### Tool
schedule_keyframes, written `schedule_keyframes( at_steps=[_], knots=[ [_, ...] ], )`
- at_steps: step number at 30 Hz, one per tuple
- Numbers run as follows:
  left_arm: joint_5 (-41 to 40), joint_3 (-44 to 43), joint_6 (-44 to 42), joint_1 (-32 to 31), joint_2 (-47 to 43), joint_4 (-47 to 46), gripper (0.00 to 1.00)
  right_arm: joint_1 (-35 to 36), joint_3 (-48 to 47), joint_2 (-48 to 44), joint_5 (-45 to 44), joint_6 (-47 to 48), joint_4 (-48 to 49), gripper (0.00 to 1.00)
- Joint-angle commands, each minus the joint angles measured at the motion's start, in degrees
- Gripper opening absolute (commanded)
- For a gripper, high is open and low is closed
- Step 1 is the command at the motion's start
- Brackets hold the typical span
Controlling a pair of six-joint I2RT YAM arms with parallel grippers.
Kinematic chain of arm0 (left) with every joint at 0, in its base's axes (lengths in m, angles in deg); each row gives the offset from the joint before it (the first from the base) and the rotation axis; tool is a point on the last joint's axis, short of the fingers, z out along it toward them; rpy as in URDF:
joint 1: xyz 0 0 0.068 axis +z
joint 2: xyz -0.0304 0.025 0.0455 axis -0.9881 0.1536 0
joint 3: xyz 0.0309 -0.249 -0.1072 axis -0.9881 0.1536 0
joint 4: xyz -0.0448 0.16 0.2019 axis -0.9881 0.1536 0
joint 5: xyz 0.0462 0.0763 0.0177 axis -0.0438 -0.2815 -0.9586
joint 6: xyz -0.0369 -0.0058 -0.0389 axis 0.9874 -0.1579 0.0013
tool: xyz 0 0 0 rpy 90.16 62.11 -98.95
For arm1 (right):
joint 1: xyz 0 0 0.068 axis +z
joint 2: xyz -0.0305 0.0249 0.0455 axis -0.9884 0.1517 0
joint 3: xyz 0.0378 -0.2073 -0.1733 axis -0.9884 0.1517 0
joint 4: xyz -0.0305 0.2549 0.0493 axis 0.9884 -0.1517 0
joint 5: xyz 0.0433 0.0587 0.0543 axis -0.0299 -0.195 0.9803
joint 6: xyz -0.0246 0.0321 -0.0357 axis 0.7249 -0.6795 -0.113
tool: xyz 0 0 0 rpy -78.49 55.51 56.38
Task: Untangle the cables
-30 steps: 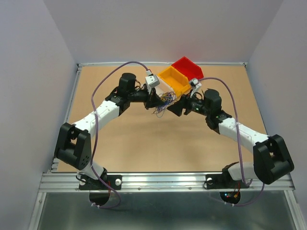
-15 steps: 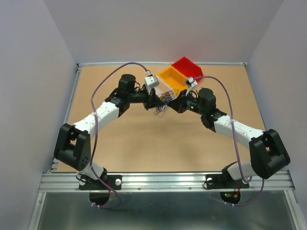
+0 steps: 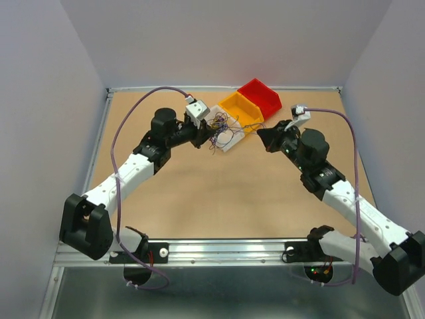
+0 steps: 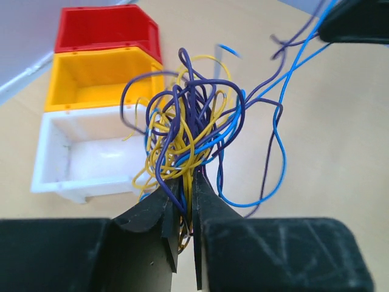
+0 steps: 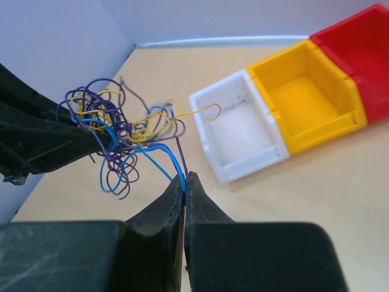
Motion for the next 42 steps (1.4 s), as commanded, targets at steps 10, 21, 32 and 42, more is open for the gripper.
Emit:
schedule_keyframes(
  at_steps=[10, 21, 32, 42],
  knots=[
    [-18.3, 3.77, 1.27, 0.77, -6.29, -6.12, 0.46, -0.21, 5.21, -17.87, -35.95, -4.91, -15.04, 0.01],
    [-26.21, 7.46, 2.32, 0.77, -12.08, -9.55, 0.66, -0.21, 6.46, -26.94, -32.69, -4.05, -17.42, 0.01],
    [-0.74, 8.87, -4.18, -4.06, -8.66, -10.6, 0.82, -0.21, 2.06, -13.5, 16.61, -0.16, -3.22, 0.01],
    [5.24, 10.81, -4.71, -5.29, -6.74, -15.44, 0.82, -0.04, 1.0, -7.18, 22.38, -1.05, 2.0, 0.01]
  ],
)
